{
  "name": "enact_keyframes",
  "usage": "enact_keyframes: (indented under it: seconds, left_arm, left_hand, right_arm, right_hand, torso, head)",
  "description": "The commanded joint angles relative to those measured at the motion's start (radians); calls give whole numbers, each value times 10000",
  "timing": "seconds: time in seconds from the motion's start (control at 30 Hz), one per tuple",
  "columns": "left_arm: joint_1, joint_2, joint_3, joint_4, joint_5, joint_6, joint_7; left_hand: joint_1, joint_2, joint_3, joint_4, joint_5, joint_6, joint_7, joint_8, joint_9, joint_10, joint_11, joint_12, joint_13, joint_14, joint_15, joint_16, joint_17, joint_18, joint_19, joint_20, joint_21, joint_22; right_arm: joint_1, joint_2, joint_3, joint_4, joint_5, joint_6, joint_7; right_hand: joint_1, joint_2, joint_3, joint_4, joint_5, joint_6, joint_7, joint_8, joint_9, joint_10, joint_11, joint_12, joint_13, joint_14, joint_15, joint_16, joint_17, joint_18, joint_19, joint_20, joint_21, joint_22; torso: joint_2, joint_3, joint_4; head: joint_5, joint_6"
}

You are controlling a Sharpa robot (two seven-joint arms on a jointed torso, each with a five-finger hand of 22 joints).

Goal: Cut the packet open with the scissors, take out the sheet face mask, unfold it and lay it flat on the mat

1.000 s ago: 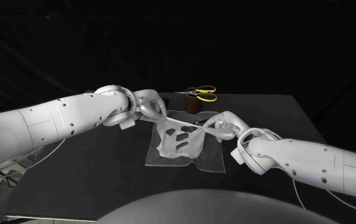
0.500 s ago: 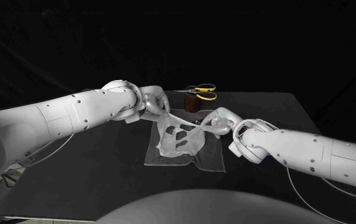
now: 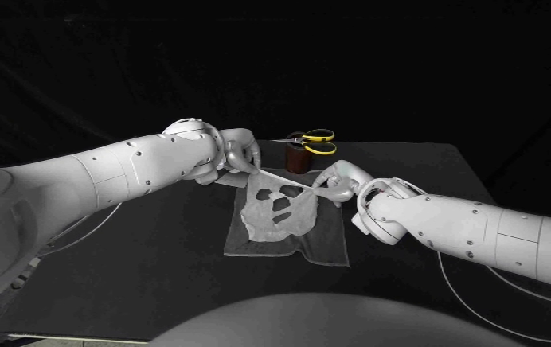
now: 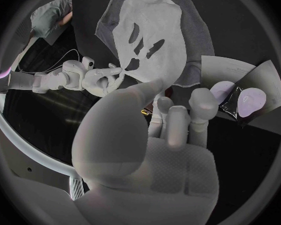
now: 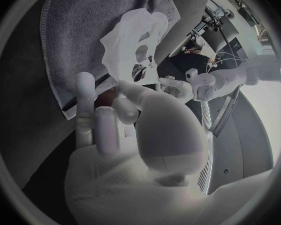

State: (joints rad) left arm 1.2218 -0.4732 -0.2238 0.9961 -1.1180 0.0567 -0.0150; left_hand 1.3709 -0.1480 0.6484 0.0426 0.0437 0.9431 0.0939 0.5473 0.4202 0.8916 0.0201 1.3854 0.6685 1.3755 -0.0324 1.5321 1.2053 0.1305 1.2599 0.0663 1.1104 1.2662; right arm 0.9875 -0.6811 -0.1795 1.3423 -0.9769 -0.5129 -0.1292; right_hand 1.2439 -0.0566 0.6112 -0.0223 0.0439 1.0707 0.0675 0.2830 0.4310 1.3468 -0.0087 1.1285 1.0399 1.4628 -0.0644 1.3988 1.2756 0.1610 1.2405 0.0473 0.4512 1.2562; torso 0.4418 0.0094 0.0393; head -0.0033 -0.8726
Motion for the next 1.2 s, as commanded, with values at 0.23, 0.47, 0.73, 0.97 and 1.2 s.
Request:
enact_keyframes:
  seconds: [0.23,0.47,0.73,0.97,1.2]
  left_arm:
    - [-130,339,-2,-535,-724,138,183]
    - [-259,565,-4,-884,-728,186,205]
    - [-365,740,-5,-1210,-594,-147,65]
    - [-415,841,-5,-1426,-478,-515,-82]
    - [-499,989,-4,-1631,-308,-696,-139]
  left_hand:
    - [-29,62,44,37,42,-58,65,5,620,-7,-9,-30,-10,66,-22,59,-14,-158,37,-9,25,-8]
    - [-55,137,1,63,42,-317,110,-158,624,-127,29,-101,-139,64,9,59,-21,-154,18,7,-3,-27]
    - [-10,267,-46,51,44,-544,153,-434,579,-248,72,-129,-193,51,50,53,-22,-156,15,39,4,-21]
    - [37,313,-32,20,44,-475,157,-422,605,-182,72,-113,-116,78,50,56,27,-158,32,42,27,-7]
    - [-10,302,-67,50,43,-654,190,-615,570,-497,104,-246,-507,65,72,47,-1,-155,23,57,12,-18]
  right_arm:
    - [61,344,10,-337,102,-74,-177]
    - [69,488,10,-495,21,214,-494]
    - [68,623,9,-640,116,94,-651]
    - [67,695,9,-772,-30,-271,-1022]
    - [65,761,8,-867,-58,-607,-1243]
  right_hand:
    - [-142,63,81,23,45,-122,12,518,608,-223,31,-368,-296,-125,21,-267,-272,172,-260,14,-494,-160]
    - [-201,-70,16,-20,42,-277,53,490,622,-460,75,-780,-670,-287,62,-519,-583,180,-376,46,-677,-224]
    - [-370,-249,-360,63,41,-848,308,208,531,-1313,304,-1860,-1665,-845,274,-1221,-1429,142,-703,210,-954,-364]
    - [-324,-229,-396,43,41,-821,316,214,532,-1335,319,-1839,-1628,-849,293,-1210,-1395,148,-726,236,-985,-383]
    - [-339,-247,-441,55,40,-809,324,216,532,-1352,326,-1852,-1641,-868,298,-1237,-1429,154,-729,247,-996,-391]
  torso:
    - [-5,-11,0]
    - [5,-18,-5]
    - [-3,-5,8]
    - [2,-7,3]
    - [7,-4,-1]
  head:
    - [-5,0]
    - [-11,0]
    - [-1,0]
    - [2,0]
    - [2,0]
